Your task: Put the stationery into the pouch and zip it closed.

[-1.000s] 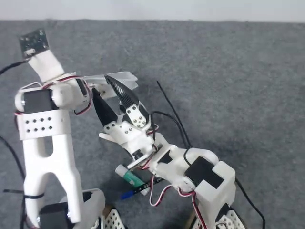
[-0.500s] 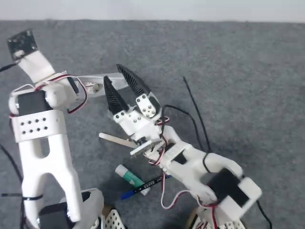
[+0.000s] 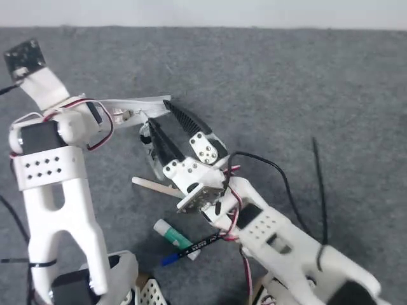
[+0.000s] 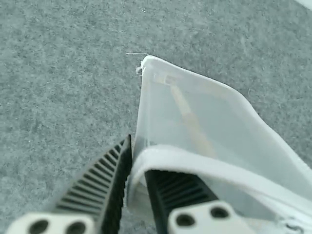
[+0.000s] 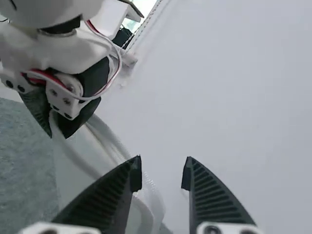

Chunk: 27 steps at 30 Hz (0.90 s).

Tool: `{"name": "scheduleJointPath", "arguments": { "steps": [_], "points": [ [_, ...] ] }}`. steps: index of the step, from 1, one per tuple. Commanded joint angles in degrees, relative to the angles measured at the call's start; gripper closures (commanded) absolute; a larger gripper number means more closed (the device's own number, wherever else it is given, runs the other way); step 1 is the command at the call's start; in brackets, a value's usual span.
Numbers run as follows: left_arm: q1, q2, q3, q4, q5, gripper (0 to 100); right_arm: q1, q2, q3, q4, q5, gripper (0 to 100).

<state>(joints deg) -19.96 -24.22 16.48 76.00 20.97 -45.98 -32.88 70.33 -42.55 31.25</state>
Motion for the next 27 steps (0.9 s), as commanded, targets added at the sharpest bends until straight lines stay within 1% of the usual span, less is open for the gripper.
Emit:
{"name": "scheduleJointPath", "arguments": {
  "steps": [1,7,11,15,22,27],
  "points": [
    [-0.53,-2.73,-0.66,-1.76,-0.35,99,2.68,-12.97,0.18,14.55,-7.82,87.2],
    [-0.44,-2.73,-0.66,-1.76,-0.35,99,7.87,-25.8,-0.44,36.53,-20.22,87.2],
    [-0.53,-2.73,-0.66,-1.85,-0.35,99,9.1,-31.96,-0.53,51.21,-25.41,87.2],
    [-0.7,-2.73,-0.66,-2.2,-0.35,99,9.45,-35.3,-0.53,61.85,-29.45,87.2],
    [-1.05,-3.08,-0.66,-2.11,-0.26,99,9.19,-32.75,-3.16,75.12,-34.02,87.2],
    [-6.59,-3.16,-1.89,-2.11,1.05,99,9.1,-24.92,-10.55,85.76,-35.6,86.9]
  ]
}}
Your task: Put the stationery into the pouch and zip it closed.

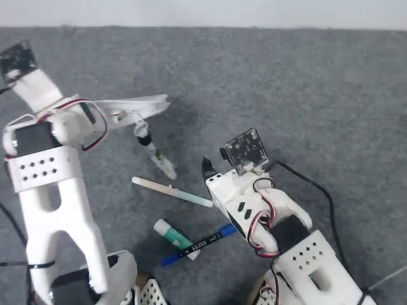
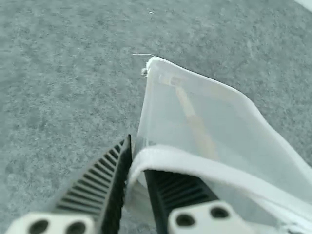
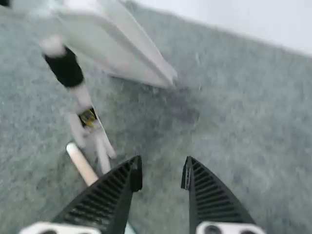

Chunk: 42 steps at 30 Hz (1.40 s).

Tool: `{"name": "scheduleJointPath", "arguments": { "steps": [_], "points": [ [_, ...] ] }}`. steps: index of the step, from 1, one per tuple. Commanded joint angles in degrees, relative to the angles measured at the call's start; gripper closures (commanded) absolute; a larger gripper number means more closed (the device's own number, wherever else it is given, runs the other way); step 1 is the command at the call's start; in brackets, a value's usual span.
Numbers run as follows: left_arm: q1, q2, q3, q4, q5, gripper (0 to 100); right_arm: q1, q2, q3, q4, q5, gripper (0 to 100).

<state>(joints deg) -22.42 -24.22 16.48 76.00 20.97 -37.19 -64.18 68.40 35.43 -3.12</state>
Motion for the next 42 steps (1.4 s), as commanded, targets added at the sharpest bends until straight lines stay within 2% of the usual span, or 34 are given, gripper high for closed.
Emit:
{"name": "scheduleJointPath", "arguments": {
  "steps": [1,8,15,20,24,29,34,42],
  "points": [
    [-5.01,-3.16,-1.98,-2.11,1.14,99,0.13,8.31,-10.55,10.42,-1.23,86.8],
    [-6.42,-2.99,-2.24,-2.11,1.23,99,-10.68,16.48,-22.68,31.34,0.0,86.8],
    [-6.42,-3.08,-2.24,-2.11,1.14,99,-19.12,16.92,-24.53,41.63,13.89,86.8],
    [-6.51,-3.08,-2.24,-2.2,1.14,99,-23.52,17.1,-24.18,44.88,19.52,86.8],
    [-8.44,-3.16,-2.24,-3.08,1.14,99,-25.98,17.19,-22.33,44.26,21.36,86.8],
    [-9.14,-3.16,-2.24,-3.08,1.14,99,-30.2,17.19,-16.18,37.67,21.36,86.8],
    [-9.14,-3.16,-2.15,-3.16,1.14,99,-31.25,17.54,-14.24,35.47,21.45,86.8],
    [-9.23,-3.16,-2.07,-3.25,1.05,99,-31.25,32.48,-16.88,30.64,21.45,86.8]
  ]
}}
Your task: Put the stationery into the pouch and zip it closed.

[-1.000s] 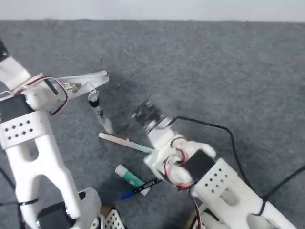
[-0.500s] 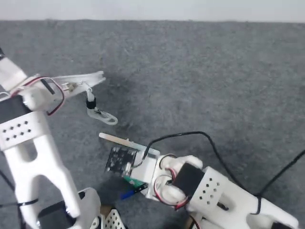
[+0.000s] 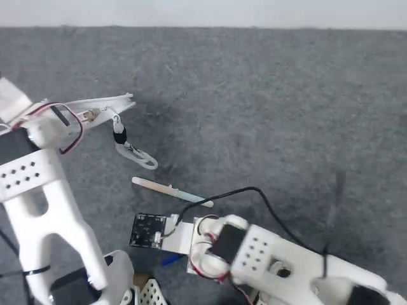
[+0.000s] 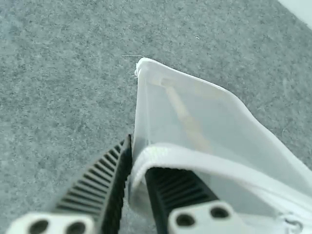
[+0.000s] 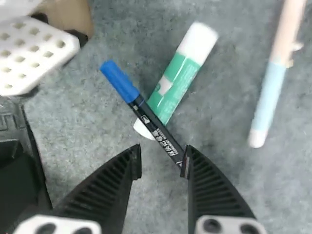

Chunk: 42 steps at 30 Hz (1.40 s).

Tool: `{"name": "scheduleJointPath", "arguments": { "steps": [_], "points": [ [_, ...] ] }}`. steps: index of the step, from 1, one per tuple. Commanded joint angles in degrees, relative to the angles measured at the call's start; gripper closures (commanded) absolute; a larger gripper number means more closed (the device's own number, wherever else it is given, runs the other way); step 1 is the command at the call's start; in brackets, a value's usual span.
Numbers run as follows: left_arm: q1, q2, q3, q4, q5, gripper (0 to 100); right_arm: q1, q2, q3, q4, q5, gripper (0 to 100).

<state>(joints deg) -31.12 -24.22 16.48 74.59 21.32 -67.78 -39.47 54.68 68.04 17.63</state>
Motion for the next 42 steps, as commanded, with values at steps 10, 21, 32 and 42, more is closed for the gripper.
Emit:
{"name": "scheduleJointPath", "arguments": {
  "steps": [10,21,32,42],
  "points": [
    [-0.53,-3.08,-2.07,-1.76,0.7,99,-0.22,15.25,-5.19,-3.82,0.7,87.3],
    [-0.53,-2.99,-1.98,-1.58,0.62,99,3.74,15.52,-5.1,-6.46,0.7,90.8],
    [-0.53,-2.81,-1.98,-1.58,0.62,99,4.35,15.6,-4.22,-6.37,8.0,85.0],
    [-0.53,-2.81,-1.98,-1.67,0.62,99,9.01,15.69,-4.22,-6.73,13.01,85.1]
  ]
}}
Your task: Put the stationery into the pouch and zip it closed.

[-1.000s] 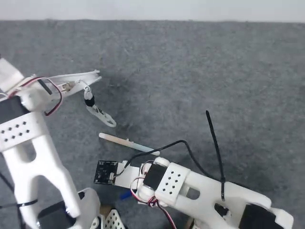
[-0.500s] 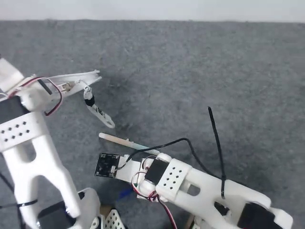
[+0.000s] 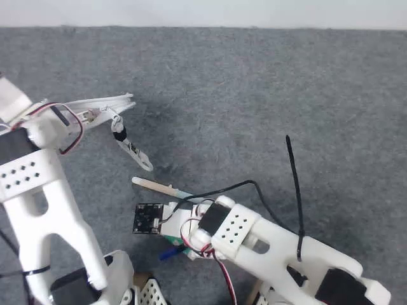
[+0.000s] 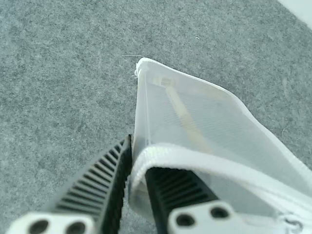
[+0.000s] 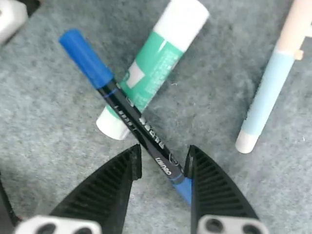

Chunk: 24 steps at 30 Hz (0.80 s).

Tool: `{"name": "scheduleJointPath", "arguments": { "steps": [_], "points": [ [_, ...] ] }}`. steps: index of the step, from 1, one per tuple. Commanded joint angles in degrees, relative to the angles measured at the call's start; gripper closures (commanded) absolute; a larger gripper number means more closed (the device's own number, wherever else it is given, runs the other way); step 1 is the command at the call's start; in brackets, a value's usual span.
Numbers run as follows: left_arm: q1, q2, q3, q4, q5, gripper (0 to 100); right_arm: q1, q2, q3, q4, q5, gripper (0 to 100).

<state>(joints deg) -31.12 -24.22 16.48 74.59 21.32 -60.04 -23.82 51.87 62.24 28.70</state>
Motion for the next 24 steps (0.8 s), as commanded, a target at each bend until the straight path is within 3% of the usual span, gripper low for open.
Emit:
{"name": "scheduleJointPath", "arguments": {
  "steps": [1,13,18,24],
  "points": [
    [-0.53,-2.81,-1.98,-1.67,0.62,99,1.27,0.04,-1.41,-0.92,1.85,85.1],
    [-0.53,-2.81,-1.98,-1.58,0.62,99,1.27,7.69,-2.11,-4.7,1.85,85.6],
    [-1.49,-2.73,-1.98,-1.76,0.62,99,1.36,5.58,-2.37,-5.05,1.49,99.8],
    [-1.49,-2.73,-1.98,-1.76,0.62,99,9.1,-1.27,-2.37,-2.33,1.23,99.2]
  ]
}}
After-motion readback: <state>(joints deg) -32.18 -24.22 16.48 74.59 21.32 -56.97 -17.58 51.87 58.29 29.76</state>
